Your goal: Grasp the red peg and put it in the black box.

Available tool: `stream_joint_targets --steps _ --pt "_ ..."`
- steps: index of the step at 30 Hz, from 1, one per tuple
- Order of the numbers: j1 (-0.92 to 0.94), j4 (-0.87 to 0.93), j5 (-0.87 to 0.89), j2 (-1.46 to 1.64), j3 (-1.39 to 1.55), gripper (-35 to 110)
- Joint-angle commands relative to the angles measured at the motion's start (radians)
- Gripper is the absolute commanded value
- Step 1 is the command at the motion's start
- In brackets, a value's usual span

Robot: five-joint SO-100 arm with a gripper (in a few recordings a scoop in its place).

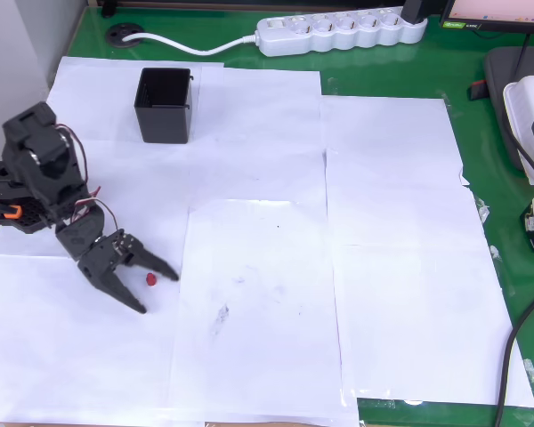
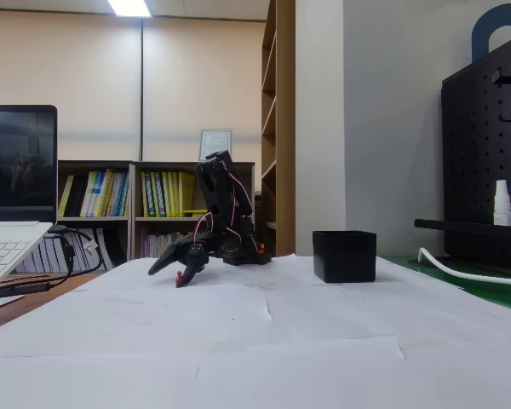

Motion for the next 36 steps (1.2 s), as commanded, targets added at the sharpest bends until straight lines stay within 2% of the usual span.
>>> stream_joint_targets --steps 1,12,26,30,36 --pt "0.006 0.035 -0.037 0.014 -0.041 32" --pt "-0.092 -0.029 0.161 -0.044 -0.060 32" --pt "-0.123 -0.150 0.229 -0.074 -0.069 32" --pt "-0.137 -0.219 0.298 -0.074 -0.069 32" --pt "-0.132 -0.207 0.265 -0.069 -0.061 32"
